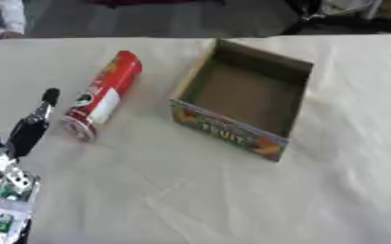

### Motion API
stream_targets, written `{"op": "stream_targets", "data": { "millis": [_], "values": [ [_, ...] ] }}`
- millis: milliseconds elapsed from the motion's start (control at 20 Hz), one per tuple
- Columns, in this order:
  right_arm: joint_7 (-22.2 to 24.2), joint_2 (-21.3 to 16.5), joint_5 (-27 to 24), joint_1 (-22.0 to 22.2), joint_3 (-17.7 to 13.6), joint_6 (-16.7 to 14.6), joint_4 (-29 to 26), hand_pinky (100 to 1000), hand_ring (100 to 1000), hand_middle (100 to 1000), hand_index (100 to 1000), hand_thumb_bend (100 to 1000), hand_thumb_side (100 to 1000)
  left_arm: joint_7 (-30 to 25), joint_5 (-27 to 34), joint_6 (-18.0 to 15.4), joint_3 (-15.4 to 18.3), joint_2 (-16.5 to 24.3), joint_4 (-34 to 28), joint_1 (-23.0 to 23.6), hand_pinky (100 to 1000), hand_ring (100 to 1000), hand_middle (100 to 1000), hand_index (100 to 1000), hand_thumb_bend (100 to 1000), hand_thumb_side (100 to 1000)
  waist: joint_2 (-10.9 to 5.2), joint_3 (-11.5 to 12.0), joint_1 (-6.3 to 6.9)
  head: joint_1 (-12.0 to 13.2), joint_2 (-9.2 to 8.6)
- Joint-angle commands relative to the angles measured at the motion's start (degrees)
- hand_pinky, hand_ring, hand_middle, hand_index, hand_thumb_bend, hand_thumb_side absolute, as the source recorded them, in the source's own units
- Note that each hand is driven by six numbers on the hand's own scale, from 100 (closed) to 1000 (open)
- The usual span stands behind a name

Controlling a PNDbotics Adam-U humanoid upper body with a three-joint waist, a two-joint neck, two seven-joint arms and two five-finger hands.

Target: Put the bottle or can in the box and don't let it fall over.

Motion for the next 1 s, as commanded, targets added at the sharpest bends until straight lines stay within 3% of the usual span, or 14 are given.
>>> {"op": "stream_targets", "data": {
  "millis": [50,500,1000],
  "values": [
    [0.0,-1.7,-0.3,-0.6,-0.4,-0.1,-1.1,808,847,729,835,633,328,0.9,0.4,-0.7,-0.7,0.4,1.8,-1.6,741,1000,775,778,914,614,-0.71,-0.1,-0.05,0.3,-0.21],
    [0.1,-1.6,-0.3,-0.8,-0.2,-0.1,-1.2,808,847,728,835,632,329,-1.8,0.5,-0.6,-2.1,-0.7,8.6,-4.7,743,1000,780,754,915,622,-0.72,-0.2,-0.08,0.7,-0.42],
    [0.2,-1.5,-0.3,-0.9,-0.1,-0.1,-1.2,808,847,728,834,630,330,-4.6,0.5,-0.6,-3.9,-1.6,11.3,-6.9,740,1000,790,756,940,632,-0.73,-0.4,-0.12,0.9,-0.92]
  ]
}}
